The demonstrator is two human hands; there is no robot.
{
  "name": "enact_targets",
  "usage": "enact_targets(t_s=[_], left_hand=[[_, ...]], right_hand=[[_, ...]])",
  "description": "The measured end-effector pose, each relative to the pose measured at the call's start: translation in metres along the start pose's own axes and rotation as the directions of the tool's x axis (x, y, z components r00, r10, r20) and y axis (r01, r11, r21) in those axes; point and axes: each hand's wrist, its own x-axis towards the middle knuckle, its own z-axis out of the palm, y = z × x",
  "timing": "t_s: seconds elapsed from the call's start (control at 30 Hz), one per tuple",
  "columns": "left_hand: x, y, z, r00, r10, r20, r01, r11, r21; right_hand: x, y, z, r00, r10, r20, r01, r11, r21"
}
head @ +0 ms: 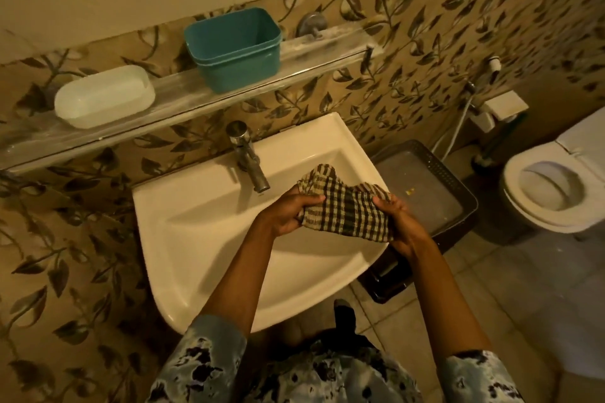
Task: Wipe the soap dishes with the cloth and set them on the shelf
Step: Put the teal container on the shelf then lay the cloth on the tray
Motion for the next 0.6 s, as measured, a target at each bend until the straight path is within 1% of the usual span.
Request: enact_targets(t_s=[0.07, 0.1, 0.17, 0.23, 0.33, 0.4, 0.6], left_hand=[[0.009, 0.009, 0.013, 1.0, 0.003, 0.006, -0.004, 0.999, 0.054], [0.016, 0.013, 0.021, 1.0, 0.004, 0.012, -0.005, 0.996, 0.093], [0.032, 0.017, 0.038, 1.0, -0.001, 0.014, -0.001, 0.983, 0.181], [0.051, 0.016, 0.058, 1.0, 0.001, -0.013, 0.003, 0.964, 0.267], [0.087, 0.015, 0.088, 1.0, -0.01, -0.01, 0.013, 0.931, 0.365], [0.109, 0.017, 0.108, 1.0, -0.017, -0.006, 0.018, 0.921, 0.389], [0.185, 0.02, 0.168, 0.998, -0.023, -0.063, 0.05, 0.88, 0.472]], right_hand=[[-0.003, -0.004, -0.006, 0.988, -0.084, -0.129, 0.08, 0.996, -0.033], [-0.003, -0.006, -0.01, 0.971, -0.124, -0.206, 0.114, 0.992, -0.061], [-0.005, -0.01, -0.02, 0.916, -0.183, -0.356, 0.151, 0.982, -0.116], [-0.004, -0.013, -0.034, 0.865, -0.218, -0.452, 0.171, 0.975, -0.143], [0.001, -0.025, -0.062, 0.818, -0.235, -0.525, 0.193, 0.972, -0.136], [0.007, -0.038, -0.08, 0.794, -0.245, -0.557, 0.208, 0.97, -0.129], [0.037, -0.087, -0.139, 0.737, -0.243, -0.631, 0.221, 0.969, -0.114]])
